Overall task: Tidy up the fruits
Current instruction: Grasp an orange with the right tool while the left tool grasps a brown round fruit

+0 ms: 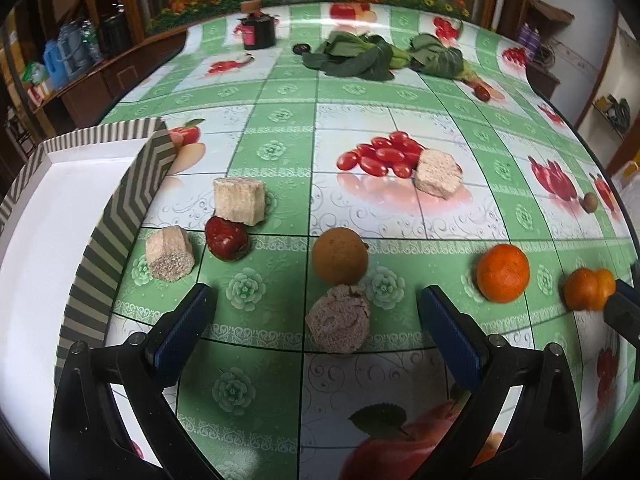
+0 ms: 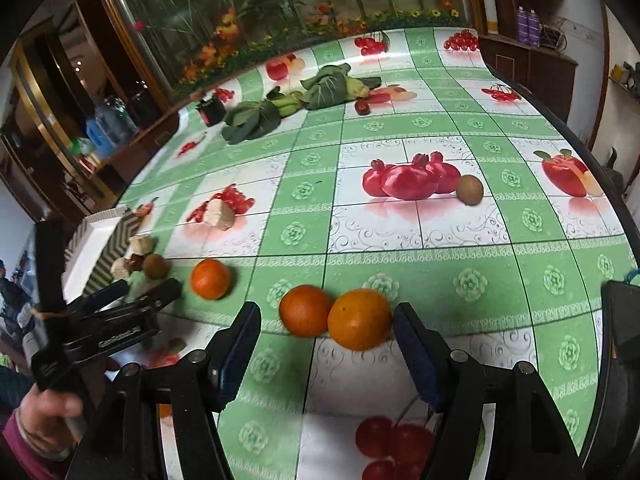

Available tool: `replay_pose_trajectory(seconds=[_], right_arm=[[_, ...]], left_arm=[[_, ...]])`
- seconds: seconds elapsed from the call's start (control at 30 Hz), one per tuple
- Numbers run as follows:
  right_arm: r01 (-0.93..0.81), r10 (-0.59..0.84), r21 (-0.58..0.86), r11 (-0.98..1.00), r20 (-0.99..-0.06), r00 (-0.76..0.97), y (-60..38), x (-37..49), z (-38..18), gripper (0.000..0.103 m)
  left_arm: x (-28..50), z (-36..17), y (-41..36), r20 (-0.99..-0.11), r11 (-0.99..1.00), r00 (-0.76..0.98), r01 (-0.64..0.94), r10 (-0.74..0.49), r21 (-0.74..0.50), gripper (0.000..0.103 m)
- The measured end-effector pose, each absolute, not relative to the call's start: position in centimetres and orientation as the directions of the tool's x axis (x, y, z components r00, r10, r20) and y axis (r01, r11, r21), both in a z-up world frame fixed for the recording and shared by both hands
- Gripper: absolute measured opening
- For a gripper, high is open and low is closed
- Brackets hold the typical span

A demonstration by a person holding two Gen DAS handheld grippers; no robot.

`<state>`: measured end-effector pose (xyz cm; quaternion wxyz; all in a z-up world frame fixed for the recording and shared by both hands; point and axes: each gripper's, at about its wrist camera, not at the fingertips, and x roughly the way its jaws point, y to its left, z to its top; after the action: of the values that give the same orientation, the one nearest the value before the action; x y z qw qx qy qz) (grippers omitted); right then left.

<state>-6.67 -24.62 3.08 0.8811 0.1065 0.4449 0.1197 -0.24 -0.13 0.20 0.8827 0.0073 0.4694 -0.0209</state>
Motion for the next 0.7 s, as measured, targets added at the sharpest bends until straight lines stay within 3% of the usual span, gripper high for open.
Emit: replay_pose_trajectory(seconds=[0.1,0.17,0.43,0.7], right_arm=[[-0.136,0.312,0.289,0.948,-0.741,0.594,-25.1,-8.0,4.1,0.068],[-0.144,0.307,0.279,0.949,-0.728,0.613,-25.7,-8.7,4.9,0.068],[-0.211,0.311,0.229,0.950,-0.721,0.619,-27.2,-11.7,6.2,0.067],[-0.268,0.282,0.140,0.953,-0.735,0.617,-26.8,-14.8,5.9,0.064]], left_arm=[[-0.1,0.4,-0.3,-0.855,0.997,0.517,0.081,-0.045,-0.003,0.102],[-0.9,1.0,0.1,-0.852,0.995,0.520,0.099,-0.064,-0.015,0.096],[-5.6,5.7,2.2,-0.818,0.982,0.549,0.158,-0.172,-0.100,0.096],[-13.2,6.1,1.0,-0.816,0.952,0.537,0.301,-0.212,-0.049,0.096]])
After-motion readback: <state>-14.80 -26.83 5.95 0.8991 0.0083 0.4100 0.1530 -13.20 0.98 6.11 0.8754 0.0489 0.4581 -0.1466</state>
